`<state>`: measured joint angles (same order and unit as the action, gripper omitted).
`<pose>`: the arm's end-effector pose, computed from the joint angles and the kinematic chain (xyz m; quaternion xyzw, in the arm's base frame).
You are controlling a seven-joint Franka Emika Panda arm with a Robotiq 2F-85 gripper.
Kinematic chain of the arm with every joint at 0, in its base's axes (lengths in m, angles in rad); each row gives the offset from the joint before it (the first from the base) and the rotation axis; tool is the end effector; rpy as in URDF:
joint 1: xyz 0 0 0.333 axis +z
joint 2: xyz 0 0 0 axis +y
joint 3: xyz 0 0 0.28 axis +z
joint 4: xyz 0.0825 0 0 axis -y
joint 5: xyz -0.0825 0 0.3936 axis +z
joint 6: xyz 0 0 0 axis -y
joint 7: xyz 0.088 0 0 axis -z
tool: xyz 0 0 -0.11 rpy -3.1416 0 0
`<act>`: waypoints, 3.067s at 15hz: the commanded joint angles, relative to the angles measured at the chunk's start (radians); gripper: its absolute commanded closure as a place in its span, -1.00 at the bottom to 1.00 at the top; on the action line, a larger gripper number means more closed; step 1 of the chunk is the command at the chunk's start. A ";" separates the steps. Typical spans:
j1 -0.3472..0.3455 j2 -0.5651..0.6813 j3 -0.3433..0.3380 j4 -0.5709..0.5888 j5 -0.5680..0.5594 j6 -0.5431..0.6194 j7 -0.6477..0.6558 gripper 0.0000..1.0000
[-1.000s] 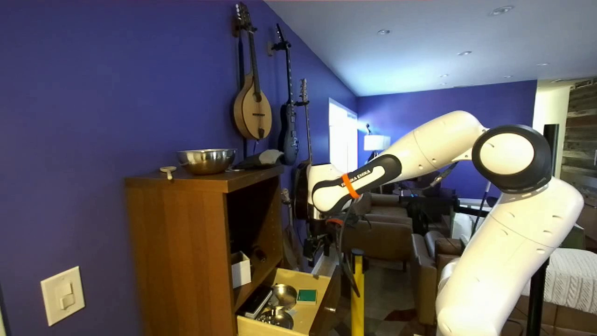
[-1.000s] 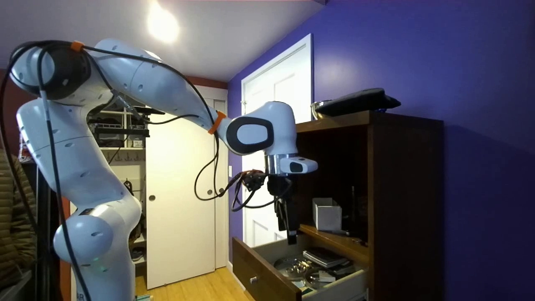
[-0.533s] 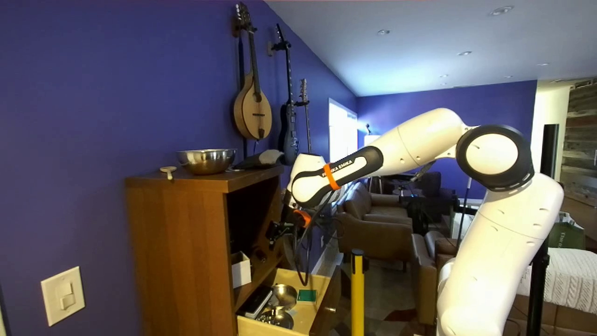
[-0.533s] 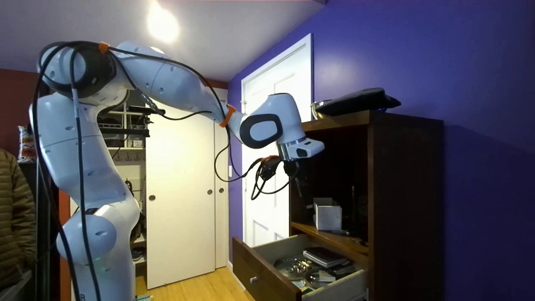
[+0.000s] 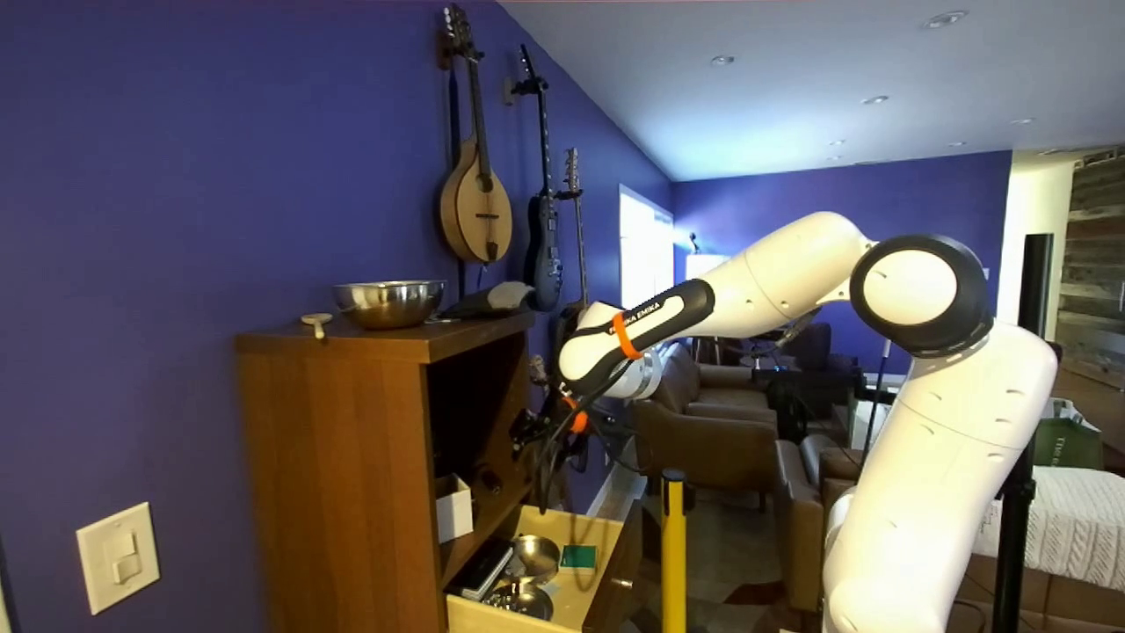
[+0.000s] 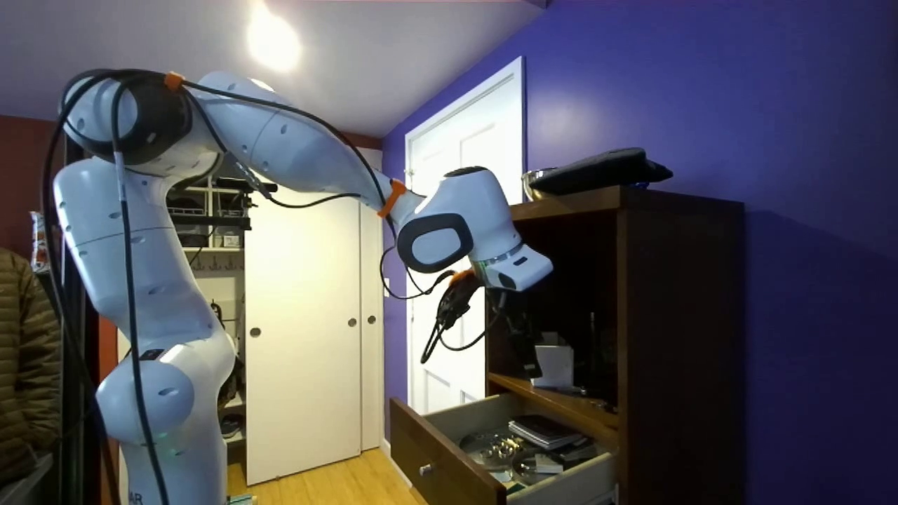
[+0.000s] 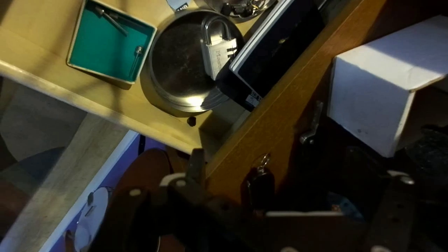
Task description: Put the white box in the open drawer
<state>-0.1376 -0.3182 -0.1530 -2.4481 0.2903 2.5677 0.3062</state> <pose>0.4725 -0.1460 0.4211 -0.8910 0.3819 -0.2092 0.1283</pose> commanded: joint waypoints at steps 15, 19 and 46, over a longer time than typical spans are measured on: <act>0.066 0.197 0.121 0.094 0.035 0.269 0.134 -1.00; 0.075 0.222 0.133 0.105 0.007 0.260 0.136 -0.86; 0.021 -0.191 0.120 -0.045 -0.005 -0.161 0.199 0.94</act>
<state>-0.0968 -0.3904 -0.0552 -2.4286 0.2800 2.5055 0.4465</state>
